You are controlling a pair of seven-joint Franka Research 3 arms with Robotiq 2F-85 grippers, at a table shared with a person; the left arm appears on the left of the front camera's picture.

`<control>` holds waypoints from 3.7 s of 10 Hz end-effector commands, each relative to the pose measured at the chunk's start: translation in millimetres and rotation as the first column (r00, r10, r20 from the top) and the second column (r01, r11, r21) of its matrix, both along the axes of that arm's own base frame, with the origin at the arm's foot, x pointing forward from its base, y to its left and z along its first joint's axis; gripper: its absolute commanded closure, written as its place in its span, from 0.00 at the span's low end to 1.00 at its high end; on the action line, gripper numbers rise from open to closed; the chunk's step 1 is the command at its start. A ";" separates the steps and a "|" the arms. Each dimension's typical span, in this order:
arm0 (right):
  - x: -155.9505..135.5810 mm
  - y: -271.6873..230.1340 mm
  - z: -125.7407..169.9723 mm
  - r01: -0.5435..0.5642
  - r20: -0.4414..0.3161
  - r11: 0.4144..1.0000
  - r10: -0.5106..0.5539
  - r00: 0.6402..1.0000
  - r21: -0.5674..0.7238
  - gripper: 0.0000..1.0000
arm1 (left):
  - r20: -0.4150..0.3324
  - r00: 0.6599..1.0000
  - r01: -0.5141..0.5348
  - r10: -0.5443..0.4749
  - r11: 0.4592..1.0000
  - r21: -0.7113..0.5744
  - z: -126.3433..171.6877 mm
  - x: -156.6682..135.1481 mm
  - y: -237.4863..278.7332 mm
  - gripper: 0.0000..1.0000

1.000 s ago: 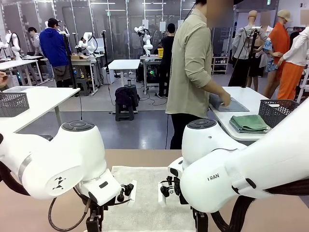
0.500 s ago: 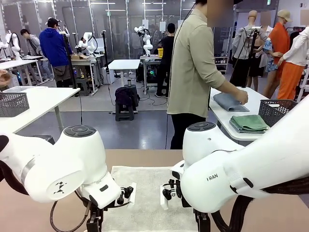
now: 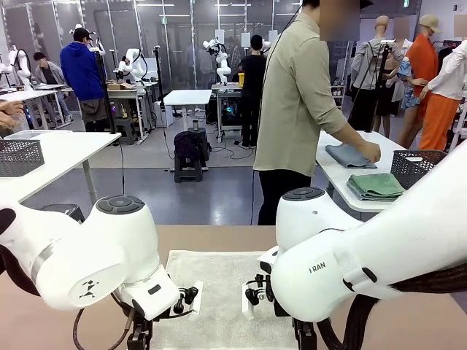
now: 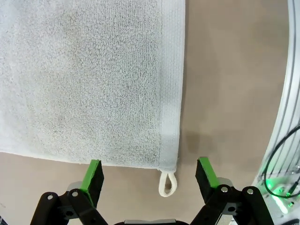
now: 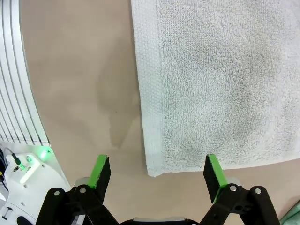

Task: Fold the towels and place them in the basket.
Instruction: When a person lays out a Towel with hook on the table, fold it in half twice.

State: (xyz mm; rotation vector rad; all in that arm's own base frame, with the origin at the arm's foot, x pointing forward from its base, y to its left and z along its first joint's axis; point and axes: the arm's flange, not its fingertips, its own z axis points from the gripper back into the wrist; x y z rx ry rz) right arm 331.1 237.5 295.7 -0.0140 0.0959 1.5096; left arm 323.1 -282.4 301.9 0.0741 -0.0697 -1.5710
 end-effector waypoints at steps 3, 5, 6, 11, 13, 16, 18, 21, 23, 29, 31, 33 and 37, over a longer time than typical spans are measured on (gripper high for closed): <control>-14.1 -12.9 -19.9 0.010 -0.016 1.000 -0.010 1.000 0.021 0.00 | 0.036 0.999 0.018 -0.018 1.000 -0.006 -11.4 -2.6 1.3 0.00; -15.0 -13.5 -21.7 0.012 -0.017 1.000 -0.012 1.000 0.025 0.00 | 0.036 0.999 0.033 -0.033 0.999 -0.011 -11.8 -3.0 2.1 0.00; -14.7 -13.8 -22.0 0.013 -0.014 1.000 -0.012 1.000 0.025 0.00 | 0.042 0.999 0.035 -0.035 0.999 -0.011 -12.0 -3.3 2.9 0.00; -13.8 -14.2 -24.7 0.021 0.005 0.999 -0.022 1.000 0.034 0.20 | 0.068 0.997 0.046 -0.046 0.999 0.001 -11.0 -5.1 5.8 0.20; -13.3 -14.9 -25.3 0.027 -0.002 0.999 -0.027 1.000 0.031 0.29 | 0.084 0.995 0.049 -0.049 0.999 0.009 -11.0 -5.3 6.2 0.15; -12.8 -14.8 -23.9 0.028 0.001 0.999 -0.028 1.000 0.030 0.28 | 0.091 0.994 0.054 -0.054 0.999 0.004 -9.0 -6.5 5.8 0.27; -12.7 -15.2 -24.9 0.029 -0.001 0.999 -0.029 1.000 0.029 0.48 | 0.101 0.993 0.057 -0.059 0.998 0.018 -7.8 -7.8 5.4 0.27; -12.7 -16.8 -23.0 0.033 -0.006 0.999 -0.033 0.999 0.031 0.74 | 0.108 0.992 0.062 -0.065 0.998 0.028 -5.1 -9.7 3.1 0.66; -10.7 -16.1 -16.9 0.028 -0.002 0.999 -0.028 1.000 0.019 0.73 | 0.109 0.991 0.071 -0.075 0.997 0.033 2.0 -11.5 1.7 0.86; -11.9 -12.9 -12.5 0.023 0.013 1.000 -0.023 1.000 0.019 1.00 | 0.100 0.993 0.061 -0.064 0.998 0.030 8.8 -12.4 8.1 1.00; -12.6 -10.5 -13.7 0.019 0.006 1.000 -0.019 1.000 0.018 1.00 | 0.081 0.995 0.058 -0.059 0.998 0.019 8.6 -12.8 8.1 1.00; -14.0 -9.7 -14.6 0.015 0.007 1.000 -0.016 1.000 0.024 1.00 | 0.030 0.999 0.043 -0.043 0.999 0.010 12.0 -17.3 8.2 1.00; 4.0 1.3 -5.0 0.021 0.000 1.000 -0.021 1.000 0.015 1.00 | -0.013 0.999 0.042 -0.042 0.999 0.025 15.5 -27.1 5.9 1.00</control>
